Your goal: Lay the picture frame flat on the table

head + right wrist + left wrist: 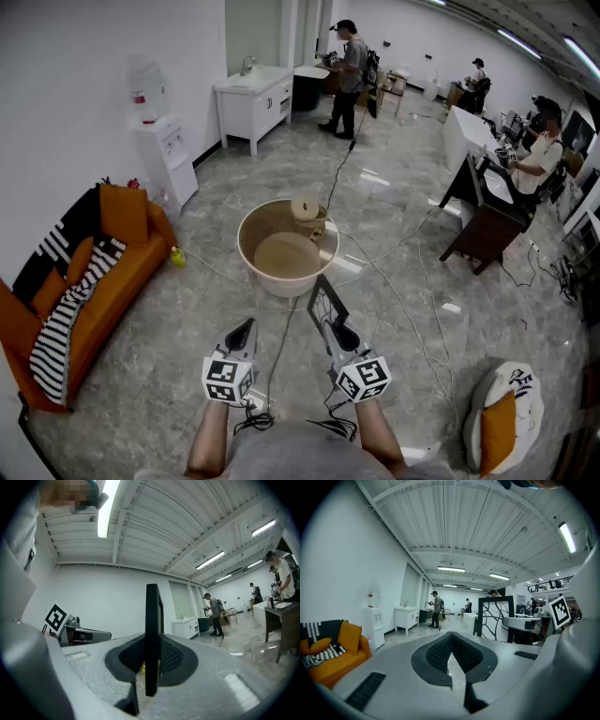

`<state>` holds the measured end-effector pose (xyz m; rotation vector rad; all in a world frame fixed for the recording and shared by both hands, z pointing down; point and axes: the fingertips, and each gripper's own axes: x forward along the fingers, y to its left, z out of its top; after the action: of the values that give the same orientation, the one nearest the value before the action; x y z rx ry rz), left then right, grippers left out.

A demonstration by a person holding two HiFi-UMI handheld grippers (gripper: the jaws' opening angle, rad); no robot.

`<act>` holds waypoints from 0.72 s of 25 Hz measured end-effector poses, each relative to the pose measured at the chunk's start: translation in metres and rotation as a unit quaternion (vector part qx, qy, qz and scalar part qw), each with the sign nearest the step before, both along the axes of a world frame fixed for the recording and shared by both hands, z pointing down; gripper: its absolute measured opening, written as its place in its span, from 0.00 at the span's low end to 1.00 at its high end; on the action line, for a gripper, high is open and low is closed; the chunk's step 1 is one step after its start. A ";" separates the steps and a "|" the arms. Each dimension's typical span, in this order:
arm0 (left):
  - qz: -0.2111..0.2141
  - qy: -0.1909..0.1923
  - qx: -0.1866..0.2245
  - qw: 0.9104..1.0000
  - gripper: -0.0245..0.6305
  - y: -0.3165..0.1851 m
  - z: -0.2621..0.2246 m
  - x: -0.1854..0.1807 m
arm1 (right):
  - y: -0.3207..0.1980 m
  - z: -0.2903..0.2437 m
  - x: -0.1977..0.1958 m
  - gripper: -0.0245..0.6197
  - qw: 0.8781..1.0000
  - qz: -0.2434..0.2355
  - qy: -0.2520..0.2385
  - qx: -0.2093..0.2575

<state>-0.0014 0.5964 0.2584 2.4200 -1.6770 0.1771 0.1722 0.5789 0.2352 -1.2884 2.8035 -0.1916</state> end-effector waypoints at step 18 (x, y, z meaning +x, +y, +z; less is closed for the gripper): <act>-0.011 0.010 0.000 1.000 0.07 -0.014 0.008 -0.059 | -0.015 0.009 -0.058 0.11 1.000 -0.012 -0.008 -0.015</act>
<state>-0.0599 0.5819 0.2667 2.3951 -1.6937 0.1486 0.1138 0.5644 0.2441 -1.2526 2.8151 -0.2457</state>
